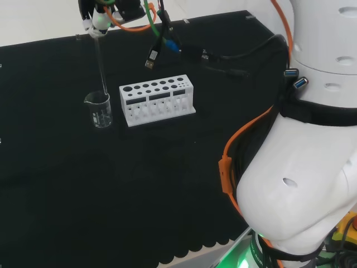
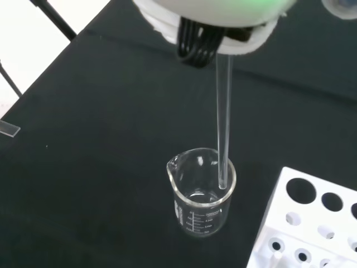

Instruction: Put the glass rod back on the white test tube rack.

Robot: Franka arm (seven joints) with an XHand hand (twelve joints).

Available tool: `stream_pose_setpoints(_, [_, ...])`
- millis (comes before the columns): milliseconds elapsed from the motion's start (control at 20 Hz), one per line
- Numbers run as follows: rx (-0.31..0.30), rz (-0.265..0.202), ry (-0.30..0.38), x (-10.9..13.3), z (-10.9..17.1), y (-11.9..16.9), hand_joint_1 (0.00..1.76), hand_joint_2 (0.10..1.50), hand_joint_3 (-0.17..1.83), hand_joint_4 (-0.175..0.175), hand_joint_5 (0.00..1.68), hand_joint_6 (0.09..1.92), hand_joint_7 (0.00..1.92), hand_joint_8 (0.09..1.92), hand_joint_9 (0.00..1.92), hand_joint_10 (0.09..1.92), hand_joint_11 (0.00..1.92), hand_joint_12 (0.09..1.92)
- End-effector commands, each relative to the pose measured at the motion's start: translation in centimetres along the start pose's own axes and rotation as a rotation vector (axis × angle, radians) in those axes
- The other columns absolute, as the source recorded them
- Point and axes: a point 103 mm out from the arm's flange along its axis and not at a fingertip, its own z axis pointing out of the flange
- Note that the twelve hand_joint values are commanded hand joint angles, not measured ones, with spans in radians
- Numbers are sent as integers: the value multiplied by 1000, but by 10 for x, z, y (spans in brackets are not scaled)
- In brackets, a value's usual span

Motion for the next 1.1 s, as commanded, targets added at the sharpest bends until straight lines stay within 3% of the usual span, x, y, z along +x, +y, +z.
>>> stream_pose_setpoints(50, [-25,29,-1,-15,-16,-18,1327,711,557,-175,1190,538,1377,678,1759,307,1558,652])
stream_pose_setpoints(700, [-32,136,-5,-74,-18,-47,1327,711,559,-175,1190,540,1376,680,1758,309,1557,653])
stream_pose_setpoints(900, [-37,219,-7,-94,-15,-54,1327,710,559,-175,1189,541,1377,679,1758,309,1558,653])
stream_pose_setpoints(950, [-45,205,-2,-98,-13,-56,1327,710,559,-175,1189,541,1376,680,1758,309,1558,653])
stream_pose_setpoints(1100, [-31,227,6,-111,-9,-60,1327,710,560,-175,1190,541,1376,680,1758,310,1557,653])
